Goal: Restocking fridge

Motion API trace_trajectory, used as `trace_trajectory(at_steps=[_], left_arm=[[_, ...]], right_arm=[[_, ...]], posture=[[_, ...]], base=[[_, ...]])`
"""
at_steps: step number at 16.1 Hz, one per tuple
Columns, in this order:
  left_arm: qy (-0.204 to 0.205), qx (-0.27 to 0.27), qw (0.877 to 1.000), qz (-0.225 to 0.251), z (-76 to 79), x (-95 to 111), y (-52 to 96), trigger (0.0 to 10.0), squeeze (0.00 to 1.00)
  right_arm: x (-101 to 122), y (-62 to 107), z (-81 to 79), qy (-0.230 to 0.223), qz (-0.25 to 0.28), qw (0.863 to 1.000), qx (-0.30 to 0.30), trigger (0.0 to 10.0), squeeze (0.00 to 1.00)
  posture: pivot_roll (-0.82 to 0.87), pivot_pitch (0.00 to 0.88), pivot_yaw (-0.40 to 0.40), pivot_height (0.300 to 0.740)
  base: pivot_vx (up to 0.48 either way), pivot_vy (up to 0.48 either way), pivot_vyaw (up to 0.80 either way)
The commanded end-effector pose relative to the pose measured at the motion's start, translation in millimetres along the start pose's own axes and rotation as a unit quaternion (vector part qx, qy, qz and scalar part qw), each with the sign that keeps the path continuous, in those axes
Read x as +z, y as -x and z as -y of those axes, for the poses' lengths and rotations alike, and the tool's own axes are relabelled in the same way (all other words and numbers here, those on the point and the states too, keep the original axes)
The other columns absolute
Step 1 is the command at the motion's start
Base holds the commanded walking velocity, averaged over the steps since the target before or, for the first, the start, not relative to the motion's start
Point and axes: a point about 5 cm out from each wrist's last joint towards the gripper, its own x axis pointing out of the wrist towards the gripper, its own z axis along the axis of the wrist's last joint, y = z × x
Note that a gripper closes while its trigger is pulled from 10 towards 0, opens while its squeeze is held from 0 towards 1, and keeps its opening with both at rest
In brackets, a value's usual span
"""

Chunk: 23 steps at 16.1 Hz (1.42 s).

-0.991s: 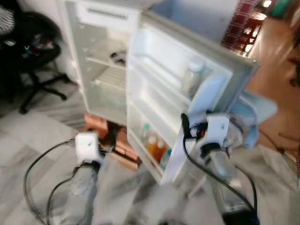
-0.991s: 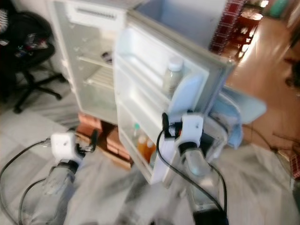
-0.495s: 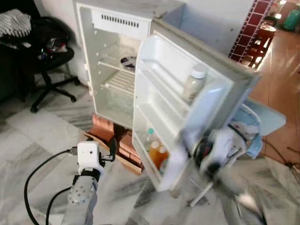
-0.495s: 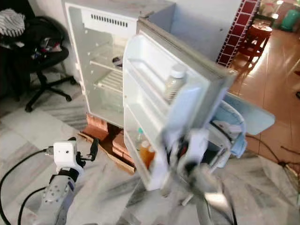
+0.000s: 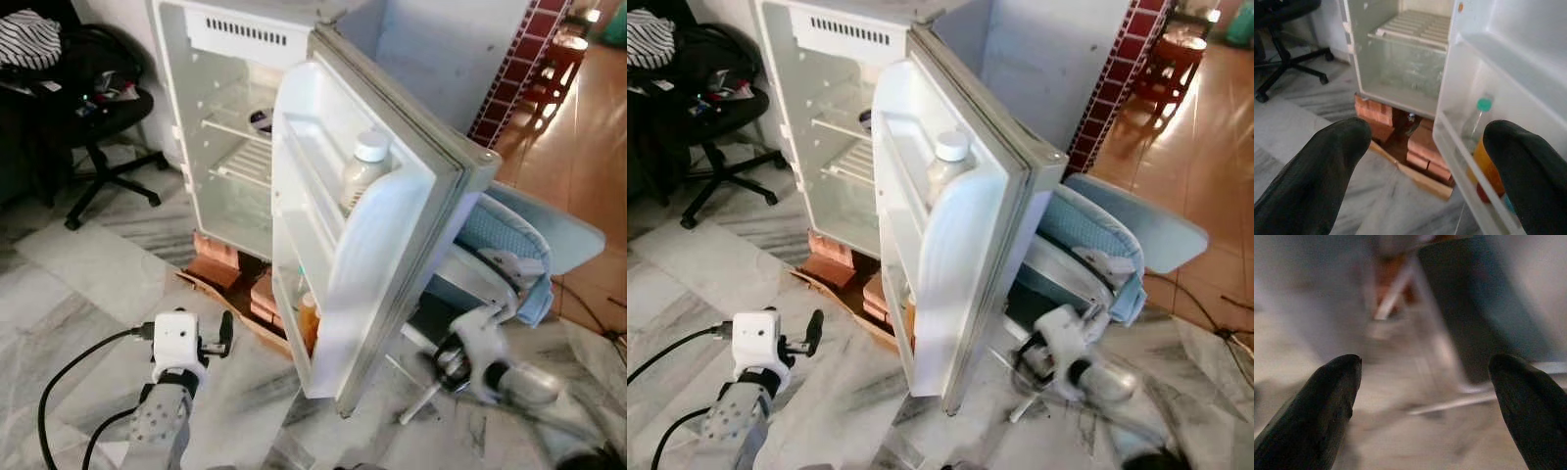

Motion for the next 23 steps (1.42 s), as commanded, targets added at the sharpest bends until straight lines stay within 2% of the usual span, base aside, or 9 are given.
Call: trace_trajectory(at_steps=[1, 3, 5, 8, 10, 12, 14, 19, 23], left_arm=[[-0.006, 0.0, 1.0, -0.011, -2.5, -2, 3.1, 10.0, 0.0], [-0.01, 0.003, 1.0, -0.027, -8.4, -8, 8.2, 10.0, 0.0], [-0.018, -0.003, 0.998, -0.056, -14.5, -22, 22.5, 10.0, 0.0], [-0.012, 0.006, 0.996, -0.083, -22.6, -39, 38.7, 10.0, 0.0], [-0.009, 0.019, 0.995, -0.098, -27.2, -45, 43.9, 10.0, 0.0], [-0.011, 0.022, 0.994, -0.106, -30.0, -49, 45.6, 10.0, 0.0], [-0.017, 0.023, 0.994, -0.103, -31.7, -50, 44.8, 10.0, 0.0], [-0.05, 0.014, 0.999, 0.003, -15.5, -2, -2.9, 10.0, 0.0], [-0.051, -0.01, 0.996, 0.067, 2.6, 31, -20.3, 10.0, 0.0]], right_arm=[[15, -0.5, 13.4, 0.019, 0.019, 0.999, -0.033, 10.0, 0.0], [43, -5.0, 24.7, -0.001, 0.073, 0.996, -0.057, 10.0, 0.0], [108, -5.0, -0.9, -0.108, 0.232, 0.963, 0.084, 10.0, 0.0], [157, 50.7, -71.8, -0.123, 0.357, 0.837, 0.397, 10.0, 0.0], [153, 46.4, -79.2, -0.108, 0.346, 0.843, 0.397, 10.0, 0.0], [129, 1.9, -62.3, -0.091, 0.289, 0.922, 0.243, 10.0, 0.0], [120, -10.1, -48.6, -0.06, 0.27, 0.95, 0.142, 10.0, 0.0], [116, -5.4, -40.3, -0.159, 0.324, 0.931, -0.048, 10.0, 0.0], [100, -5.4, -46.2, -0.242, 0.316, 0.911, -0.107, 10.0, 0.0]], posture=[[0.16, 0.038, -0.063, 0.74], [0.17, 0.044, -0.056, 0.74], [0.19, 0.046, -0.048, 0.74], [0.2, 0.052, -0.05, 0.74], [0.2, 0.055, -0.051, 0.74], [0.2, 0.056, -0.05, 0.74], [0.2, 0.055, -0.048, 0.74], [0.19, 0.051, -0.071, 0.74], [0.17, 0.039, -0.053, 0.74]], base=[[0.0, 0.0, 0.0], [0.0, 0.0, 0.0], [0.0, 0.0, 0.0], [0.0, 0.0, 0.0], [0.0, 0.0, 0.0], [0.0, 0.0, 0.0], [0.0, 0.0, 0.0], [0.0, 0.152, 0.0], [0.0, 0.458, 0.0]])
